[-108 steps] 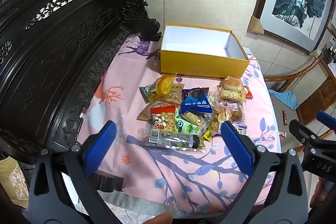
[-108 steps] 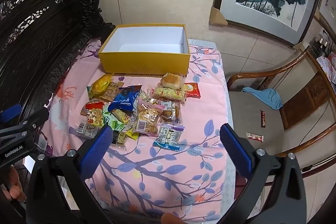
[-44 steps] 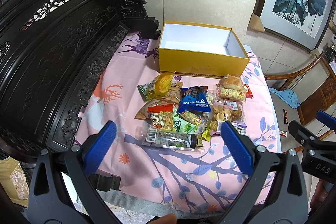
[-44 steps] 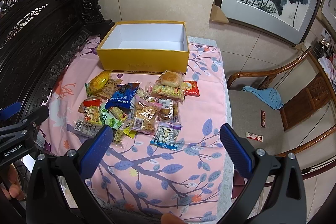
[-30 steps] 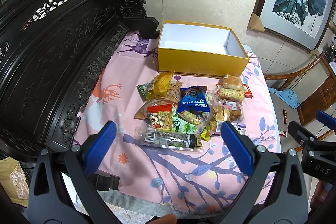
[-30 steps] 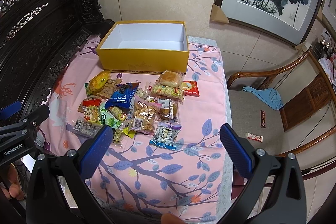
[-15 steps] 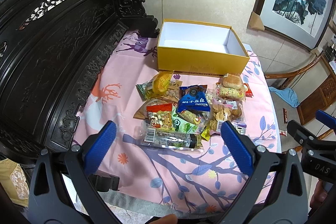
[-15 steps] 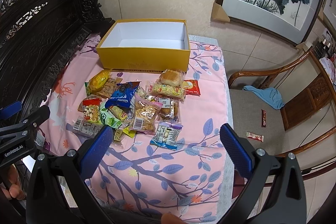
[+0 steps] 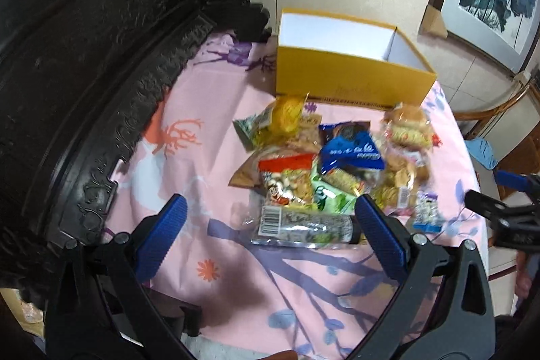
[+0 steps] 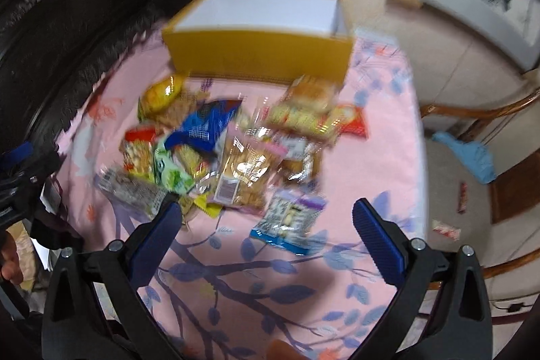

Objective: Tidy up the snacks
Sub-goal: 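Grasp the clear bottle-shaped snack bag with the left gripper while the right grasps the pink cookie bag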

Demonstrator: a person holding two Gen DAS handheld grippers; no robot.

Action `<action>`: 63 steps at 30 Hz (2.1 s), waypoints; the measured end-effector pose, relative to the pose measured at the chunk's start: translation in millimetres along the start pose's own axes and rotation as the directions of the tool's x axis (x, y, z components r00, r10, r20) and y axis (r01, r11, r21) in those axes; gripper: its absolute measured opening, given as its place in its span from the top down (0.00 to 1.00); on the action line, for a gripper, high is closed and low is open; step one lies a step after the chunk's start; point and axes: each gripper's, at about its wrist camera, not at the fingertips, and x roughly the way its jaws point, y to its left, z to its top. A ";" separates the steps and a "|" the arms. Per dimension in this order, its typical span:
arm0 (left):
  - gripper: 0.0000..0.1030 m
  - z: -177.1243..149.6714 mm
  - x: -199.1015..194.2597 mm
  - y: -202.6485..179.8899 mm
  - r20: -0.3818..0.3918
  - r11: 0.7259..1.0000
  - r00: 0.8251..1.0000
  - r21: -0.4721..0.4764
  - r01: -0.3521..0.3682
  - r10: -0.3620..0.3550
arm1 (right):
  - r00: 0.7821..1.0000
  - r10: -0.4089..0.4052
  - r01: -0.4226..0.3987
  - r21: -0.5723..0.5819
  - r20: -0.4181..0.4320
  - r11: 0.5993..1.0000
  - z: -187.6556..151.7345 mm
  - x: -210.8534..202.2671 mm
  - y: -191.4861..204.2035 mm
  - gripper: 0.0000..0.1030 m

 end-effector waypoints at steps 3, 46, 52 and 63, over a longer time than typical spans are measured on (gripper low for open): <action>0.02 -7.6 14.1 1.5 0.003 1.000 1.000 0.016 0.018 -0.018 | 0.997 0.062 -0.061 0.011 -0.048 0.998 5.5 32.3 4.0 0.14; 0.02 -26.8 127.0 3.6 -0.154 0.987 0.981 -0.128 0.099 -0.118 | 0.982 0.129 -0.114 0.108 -0.141 0.988 3.3 103.6 -3.3 0.44; 0.02 -40.5 113.6 -42.8 -0.146 0.905 0.963 0.336 0.262 -0.225 | 0.978 0.150 -0.134 0.118 -0.143 0.984 0.8 102.1 -9.1 0.44; 0.10 -97.5 102.1 -84.4 -0.299 0.680 0.915 0.613 0.403 -0.273 | 0.981 0.149 -0.124 0.182 -0.128 0.975 -7.9 92.2 -32.3 0.44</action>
